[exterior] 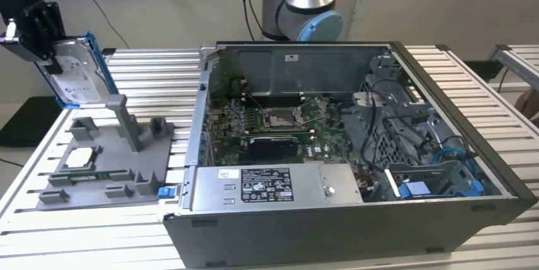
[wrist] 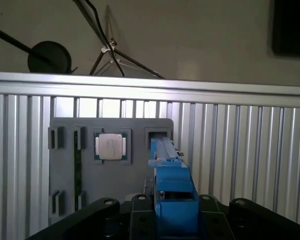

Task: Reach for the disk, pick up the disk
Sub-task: 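Pick up the disk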

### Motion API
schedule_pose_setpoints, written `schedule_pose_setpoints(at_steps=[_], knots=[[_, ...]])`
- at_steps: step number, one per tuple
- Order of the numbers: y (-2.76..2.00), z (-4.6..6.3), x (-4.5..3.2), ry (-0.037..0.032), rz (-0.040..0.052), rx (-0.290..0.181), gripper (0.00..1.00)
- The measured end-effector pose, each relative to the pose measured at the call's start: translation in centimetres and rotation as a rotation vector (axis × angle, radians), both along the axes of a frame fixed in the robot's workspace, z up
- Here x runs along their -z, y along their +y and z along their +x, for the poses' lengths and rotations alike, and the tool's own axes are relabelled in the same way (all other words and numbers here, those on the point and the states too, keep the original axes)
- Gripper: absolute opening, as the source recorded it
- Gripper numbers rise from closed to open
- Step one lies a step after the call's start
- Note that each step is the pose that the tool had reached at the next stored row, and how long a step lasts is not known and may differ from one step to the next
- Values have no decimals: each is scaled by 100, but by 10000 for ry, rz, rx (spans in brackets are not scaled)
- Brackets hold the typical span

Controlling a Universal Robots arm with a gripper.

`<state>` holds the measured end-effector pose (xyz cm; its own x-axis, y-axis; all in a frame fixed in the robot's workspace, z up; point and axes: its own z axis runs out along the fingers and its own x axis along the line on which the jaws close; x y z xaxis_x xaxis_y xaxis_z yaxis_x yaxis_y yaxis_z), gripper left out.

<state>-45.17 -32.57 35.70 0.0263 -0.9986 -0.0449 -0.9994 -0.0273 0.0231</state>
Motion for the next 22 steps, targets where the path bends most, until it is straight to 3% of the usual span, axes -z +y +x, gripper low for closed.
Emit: schedule_pose_setpoints(at_steps=[10,22], knots=[[0,0,-173,-2,0,-1,0],[0,0,-432,-1,0,0,0]])
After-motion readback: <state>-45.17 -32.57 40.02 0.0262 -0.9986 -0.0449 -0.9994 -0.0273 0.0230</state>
